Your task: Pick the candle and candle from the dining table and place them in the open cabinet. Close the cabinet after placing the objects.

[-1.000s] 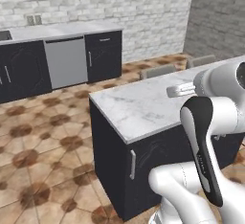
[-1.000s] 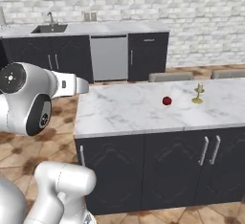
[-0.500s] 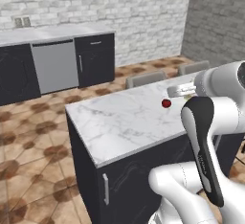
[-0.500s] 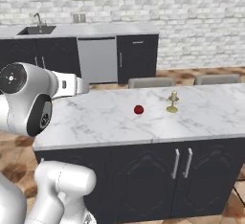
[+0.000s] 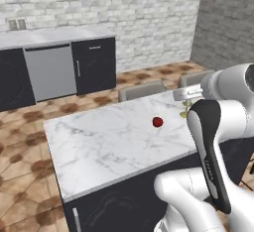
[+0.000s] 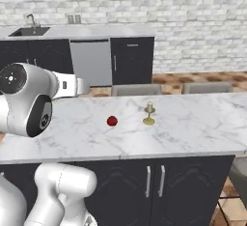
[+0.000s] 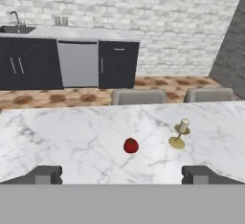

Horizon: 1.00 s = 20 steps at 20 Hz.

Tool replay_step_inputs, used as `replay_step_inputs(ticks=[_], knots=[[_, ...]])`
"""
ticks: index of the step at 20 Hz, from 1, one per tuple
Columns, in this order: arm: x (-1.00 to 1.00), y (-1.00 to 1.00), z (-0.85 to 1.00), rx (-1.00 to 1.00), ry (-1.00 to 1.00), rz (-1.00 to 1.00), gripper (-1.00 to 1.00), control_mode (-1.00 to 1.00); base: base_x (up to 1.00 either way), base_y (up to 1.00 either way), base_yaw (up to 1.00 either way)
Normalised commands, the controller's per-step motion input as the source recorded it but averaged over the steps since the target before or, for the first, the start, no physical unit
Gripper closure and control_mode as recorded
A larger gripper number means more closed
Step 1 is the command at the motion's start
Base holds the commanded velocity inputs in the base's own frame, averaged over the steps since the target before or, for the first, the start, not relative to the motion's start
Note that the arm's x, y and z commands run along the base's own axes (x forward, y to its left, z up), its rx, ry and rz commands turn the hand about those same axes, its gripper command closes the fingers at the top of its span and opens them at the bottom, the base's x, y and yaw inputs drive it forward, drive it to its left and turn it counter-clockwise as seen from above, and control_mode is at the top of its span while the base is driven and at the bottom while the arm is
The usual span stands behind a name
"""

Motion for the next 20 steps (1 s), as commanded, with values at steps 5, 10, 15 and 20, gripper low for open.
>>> replay_step_inputs(ticks=[5,10,15,20], knots=[[0.0,0.0,0.0,0.0,0.0,0.0,-1.0,1.0,0.3,-0.54,0.24],[0.0,0.0,0.0,0.0,0.0,0.0,-1.0,1.0,0.24,-0.52,0.29],[0.0,0.0,0.0,0.0,0.0,0.0,-1.0,1.0,0.18,-0.26,0.28],[0.0,0.0,0.0,0.0,0.0,0.0,-1.0,1.0,0.01,-0.06,0.05]])
